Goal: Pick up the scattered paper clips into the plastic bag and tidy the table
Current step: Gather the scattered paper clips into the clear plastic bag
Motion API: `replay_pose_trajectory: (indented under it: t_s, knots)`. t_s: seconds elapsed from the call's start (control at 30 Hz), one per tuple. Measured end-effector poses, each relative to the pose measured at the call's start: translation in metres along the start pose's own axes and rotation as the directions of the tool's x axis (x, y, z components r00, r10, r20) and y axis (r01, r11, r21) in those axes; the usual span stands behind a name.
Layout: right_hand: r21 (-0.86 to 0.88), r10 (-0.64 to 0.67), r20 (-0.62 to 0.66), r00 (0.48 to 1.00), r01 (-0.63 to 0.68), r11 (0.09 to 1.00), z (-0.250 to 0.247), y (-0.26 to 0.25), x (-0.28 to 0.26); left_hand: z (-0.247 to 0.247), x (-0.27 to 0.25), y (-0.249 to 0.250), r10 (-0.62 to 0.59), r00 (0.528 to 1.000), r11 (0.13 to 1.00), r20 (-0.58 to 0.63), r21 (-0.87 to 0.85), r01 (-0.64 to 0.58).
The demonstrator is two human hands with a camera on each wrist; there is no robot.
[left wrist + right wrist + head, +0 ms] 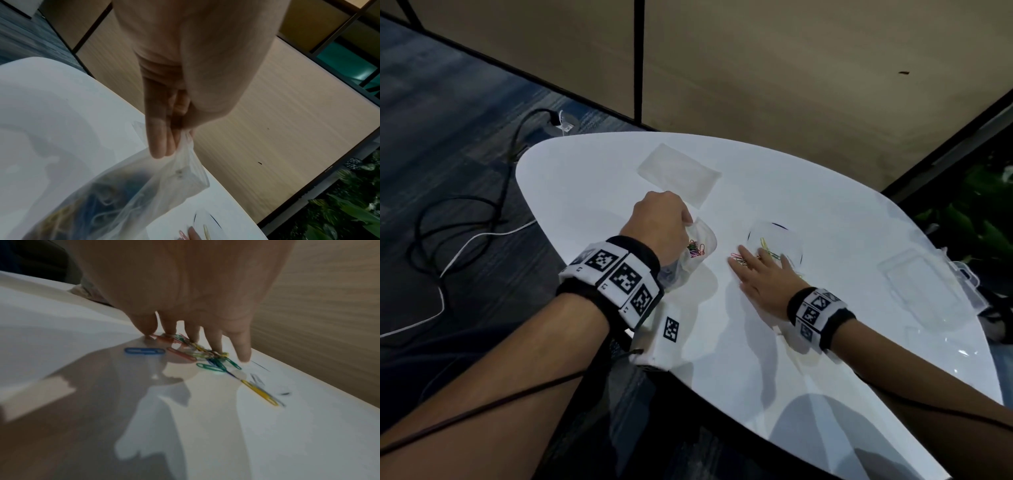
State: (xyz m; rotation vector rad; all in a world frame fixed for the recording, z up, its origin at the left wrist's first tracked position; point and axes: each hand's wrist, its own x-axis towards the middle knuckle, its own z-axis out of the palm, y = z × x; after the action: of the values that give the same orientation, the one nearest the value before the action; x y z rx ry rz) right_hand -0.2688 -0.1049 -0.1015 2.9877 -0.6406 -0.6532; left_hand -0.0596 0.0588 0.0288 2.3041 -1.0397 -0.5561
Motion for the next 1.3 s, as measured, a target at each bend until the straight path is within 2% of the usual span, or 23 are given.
replay_pose_trajectory:
  t_s: [0.1,0.17,0.23,0.3,0.37,0.43,0.5,0.53,0.6,0.67,0.7,0.77,0.8,0.87,0.9,0.97,1.07,1.13,1.17,1.2,1.23,1.27,1.3]
  knots:
    - [0.095,-0.018,-0.061,0.998,0.024,0.995,0.004,0.006,-0.002,0.002,-0.002,0.002,0.005,1.0,1.0,0.021,0.01,-0.005]
    - [0.166,-0.022,-0.195,0.981,0.055,0.985,0.0,0.002,-0.002,0.003,-0.002,0.004,0.013,1.0,1.0,0.025,0.01,-0.014]
    - [0.167,0.006,-0.252,0.968,0.038,0.985,-0.01,-0.002,0.0,0.004,-0.002,0.005,0.017,0.999,1.0,0.027,0.013,-0.017]
    - [0.219,0.088,-0.227,0.97,-0.037,0.975,-0.015,-0.002,0.004,0.005,-0.002,0.006,0.02,0.999,1.0,0.029,0.015,-0.02]
    - [0.351,0.229,-0.214,0.95,-0.144,0.925,-0.02,0.001,0.007,0.006,-0.002,0.007,0.022,0.999,1.0,0.038,0.014,-0.023]
    - [0.581,0.42,-0.182,0.889,-0.248,0.775,-0.026,0.006,0.008,0.008,-0.001,0.007,0.026,0.998,1.0,0.048,0.015,-0.027]
    - [0.745,0.559,-0.081,0.825,-0.322,0.584,-0.03,0.016,0.009,0.009,0.0,0.008,0.027,0.998,0.999,0.053,0.018,-0.028]
    - [0.805,0.599,-0.008,0.801,-0.35,0.479,-0.032,0.021,0.008,0.009,0.0,0.009,0.025,0.998,0.999,0.052,0.02,-0.026]
    - [0.929,0.629,0.132,0.766,-0.318,0.192,-0.038,0.028,0.004,0.01,0.001,0.01,0.02,0.998,1.0,0.053,0.02,-0.021]
    - [0.979,0.586,0.202,0.784,-0.161,-0.121,-0.051,0.021,-0.001,0.011,0.0,0.012,0.011,0.998,1.0,0.059,0.017,-0.013]
    - [0.969,0.544,0.197,0.816,-0.079,-0.233,-0.06,0.012,-0.004,0.011,-0.001,0.012,0.008,0.998,1.0,0.063,0.015,-0.009]
    - [0.931,0.432,0.155,0.888,0.016,-0.366,-0.082,-0.01,-0.01,0.012,-0.002,0.014,0.008,0.998,1.0,0.069,0.008,-0.008]
    - [0.918,0.385,0.13,0.914,0.035,-0.394,-0.091,-0.022,-0.012,0.013,-0.002,0.014,0.009,0.998,1.0,0.07,0.006,-0.01]
    - [0.922,0.349,0.085,0.933,0.059,-0.382,-0.103,-0.044,-0.012,0.014,-0.002,0.016,0.01,0.997,1.0,0.071,0.011,-0.011]
    - [0.941,0.365,0.065,0.929,0.064,-0.331,-0.105,-0.053,-0.01,0.014,-0.003,0.016,0.009,0.997,1.0,0.073,0.015,-0.01]
    - [0.99,0.43,0.004,0.903,0.058,-0.132,-0.104,-0.069,-0.004,0.015,-0.003,0.018,0.008,0.997,1.0,0.075,0.016,-0.009]
    - [0.974,0.492,-0.11,0.864,-0.005,0.226,-0.101,-0.082,0.002,0.017,-0.004,0.021,0.013,0.997,1.0,0.078,0.021,-0.015]
    - [0.907,0.415,-0.154,0.897,-0.039,0.42,-0.103,-0.085,0.0,0.018,-0.005,0.022,0.012,0.996,1.0,0.09,0.021,-0.014]
    - [0.873,0.367,-0.159,0.916,-0.044,0.486,-0.107,-0.086,-0.002,0.018,-0.005,0.022,0.013,0.995,1.0,0.095,0.021,-0.015]
    - [0.852,0.336,-0.173,0.926,-0.03,0.522,-0.109,-0.085,-0.003,0.018,-0.005,0.022,0.013,0.995,1.0,0.094,0.021,-0.015]
    - [0.857,0.328,-0.19,0.925,-0.007,0.515,-0.113,-0.083,-0.006,0.018,-0.005,0.022,0.012,0.996,1.0,0.088,0.019,-0.014]
    - [0.894,0.347,-0.192,0.918,0.018,0.447,-0.116,-0.079,-0.008,0.017,-0.004,0.022,0.01,0.997,1.0,0.077,0.017,-0.011]
    - [0.942,0.38,-0.187,0.906,0.056,0.331,-0.117,-0.073,-0.011,0.016,-0.004,0.021,0.007,0.998,1.0,0.068,0.011,-0.008]
